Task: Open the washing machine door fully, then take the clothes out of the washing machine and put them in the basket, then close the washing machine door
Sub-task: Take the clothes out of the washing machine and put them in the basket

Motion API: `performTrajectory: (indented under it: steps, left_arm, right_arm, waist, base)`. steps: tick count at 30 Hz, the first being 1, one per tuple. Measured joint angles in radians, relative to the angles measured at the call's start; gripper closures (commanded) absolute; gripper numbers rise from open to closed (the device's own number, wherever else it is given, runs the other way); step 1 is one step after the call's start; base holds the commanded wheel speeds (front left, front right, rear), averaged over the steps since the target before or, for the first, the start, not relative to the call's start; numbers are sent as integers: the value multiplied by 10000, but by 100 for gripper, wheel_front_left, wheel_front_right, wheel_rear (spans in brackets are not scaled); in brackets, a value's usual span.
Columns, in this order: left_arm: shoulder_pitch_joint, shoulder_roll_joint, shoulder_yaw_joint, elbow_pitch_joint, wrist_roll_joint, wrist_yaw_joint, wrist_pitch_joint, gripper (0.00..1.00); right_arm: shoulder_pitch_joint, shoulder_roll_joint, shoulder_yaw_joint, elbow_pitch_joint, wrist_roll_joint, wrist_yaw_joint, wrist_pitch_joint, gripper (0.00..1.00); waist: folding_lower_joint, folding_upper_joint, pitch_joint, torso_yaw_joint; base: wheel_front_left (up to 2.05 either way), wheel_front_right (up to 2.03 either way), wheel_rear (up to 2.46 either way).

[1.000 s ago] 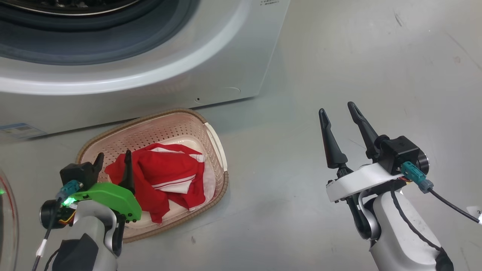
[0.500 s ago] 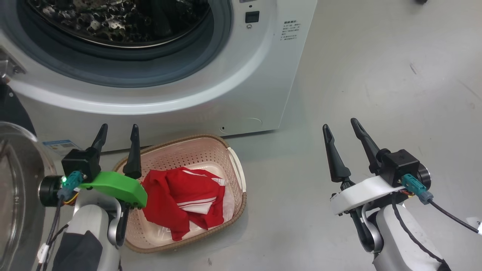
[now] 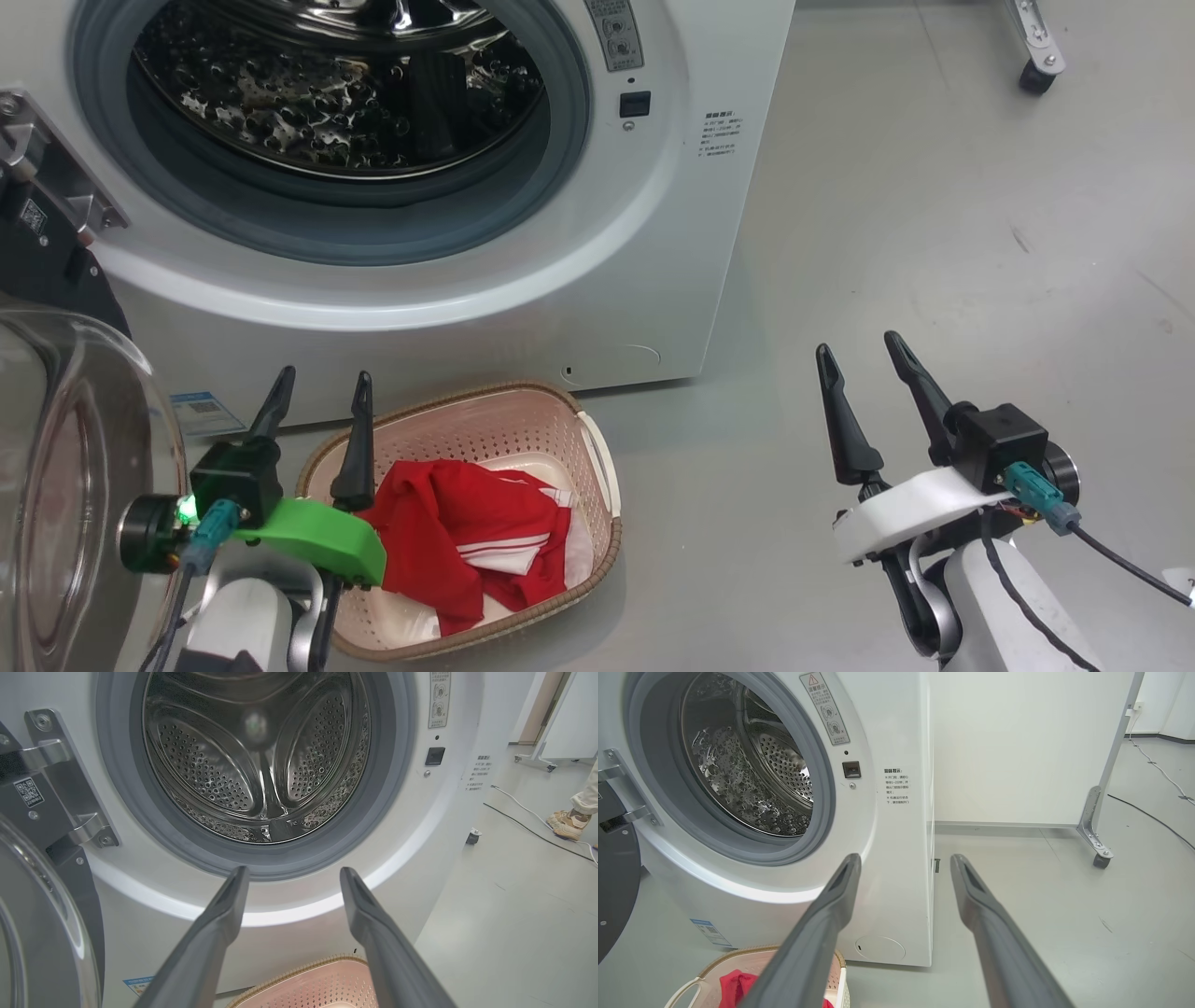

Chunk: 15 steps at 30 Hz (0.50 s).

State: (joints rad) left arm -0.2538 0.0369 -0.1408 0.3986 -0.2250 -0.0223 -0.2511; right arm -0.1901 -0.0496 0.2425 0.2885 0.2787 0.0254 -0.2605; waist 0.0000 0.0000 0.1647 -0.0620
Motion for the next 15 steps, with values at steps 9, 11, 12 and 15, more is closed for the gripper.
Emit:
performTrajectory:
  steps: [9, 11, 12, 15]
  left_arm:
    - [1117, 6, -71, -474, 65, 188, -8, 0]
    - [1337, 6, -75, -564, 65, 303, -8, 0]
    - [1441, 8, -75, -608, 63, 314, -8, 0]
    - [1771, 10, -102, -755, 50, 366, -8, 0]
  right_arm:
    - [731, 6, -163, 109, 0, -2, 0, 0]
    - [845, 6, -178, 121, 0, -4, 0, 0]
    - [893, 8, -194, 121, 0, -4, 0, 0]
    - [1027, 10, -240, 127, 0, -4, 0, 0]
  waist:
    - [0, 0, -584, -19]
    - [0, 0, -708, -16]
    - [0, 0, -767, -13]
    - [0, 0, -930, -1]
  base:
    - [0, 0, 0]
    - [0, 0, 0]
    - [0, 0, 0]
    - [0, 0, 0]
